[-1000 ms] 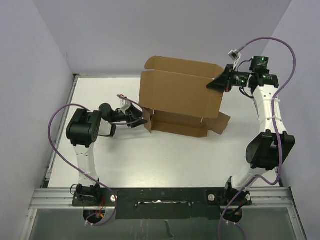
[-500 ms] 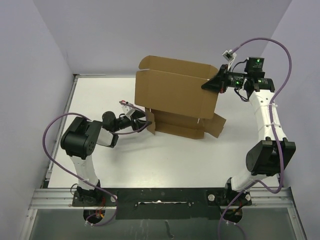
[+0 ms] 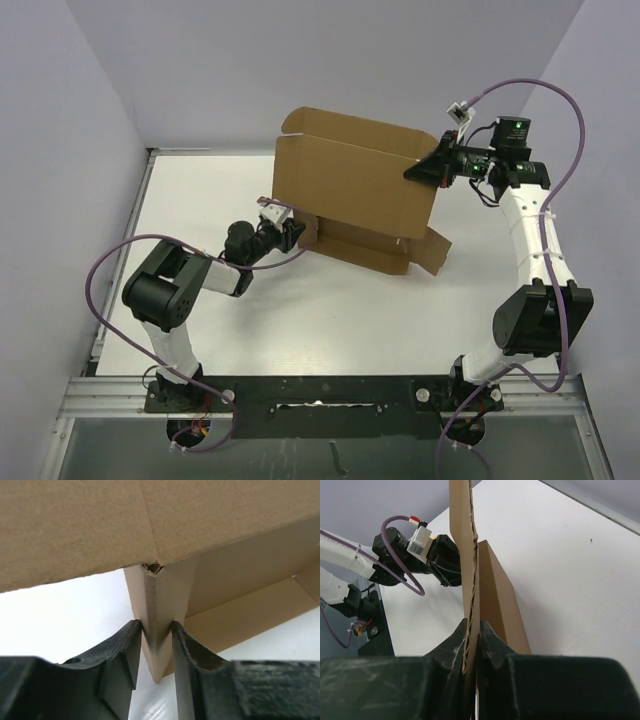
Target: Fold the paper box
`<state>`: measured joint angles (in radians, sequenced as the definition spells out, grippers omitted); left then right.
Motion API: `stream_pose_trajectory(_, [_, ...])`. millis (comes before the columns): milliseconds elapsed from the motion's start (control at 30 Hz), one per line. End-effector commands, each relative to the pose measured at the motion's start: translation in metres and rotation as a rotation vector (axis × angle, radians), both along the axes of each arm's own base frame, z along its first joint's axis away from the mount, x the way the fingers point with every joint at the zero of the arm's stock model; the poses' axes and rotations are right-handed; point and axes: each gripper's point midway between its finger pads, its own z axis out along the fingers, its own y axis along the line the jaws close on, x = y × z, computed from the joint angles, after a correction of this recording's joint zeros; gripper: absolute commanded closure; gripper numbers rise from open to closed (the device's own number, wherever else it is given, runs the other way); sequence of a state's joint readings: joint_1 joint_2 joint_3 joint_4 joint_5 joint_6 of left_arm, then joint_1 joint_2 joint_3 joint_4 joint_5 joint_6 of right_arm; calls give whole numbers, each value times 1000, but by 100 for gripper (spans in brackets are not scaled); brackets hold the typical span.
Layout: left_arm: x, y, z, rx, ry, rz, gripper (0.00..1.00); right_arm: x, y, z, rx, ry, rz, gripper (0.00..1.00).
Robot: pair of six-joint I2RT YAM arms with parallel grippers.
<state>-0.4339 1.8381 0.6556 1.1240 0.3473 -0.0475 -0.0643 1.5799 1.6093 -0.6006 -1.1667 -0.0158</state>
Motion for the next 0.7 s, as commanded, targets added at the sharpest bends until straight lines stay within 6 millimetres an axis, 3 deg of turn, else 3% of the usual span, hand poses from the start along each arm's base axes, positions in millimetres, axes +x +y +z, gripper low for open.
stream_pose_trajectory(0, [13,0,25,-2,-59,72,76,-6,5,14,-2,-51,3,100])
stream_pose_trajectory(200, [12,2,28,-2,-57,86,99,-2,5,15,1,-40,-5,100])
stream_pose_trajectory(467, [-5,6,44,13,43,72,100,10,2,35,-11,-48,-73,100])
stream_pose_trajectory(600, [-30,12,64,42,201,52,100,20,-5,55,-33,-98,-158,100])
stream_pose_trajectory(667, [-48,18,72,76,289,44,100,27,-11,55,-52,-111,-206,100])
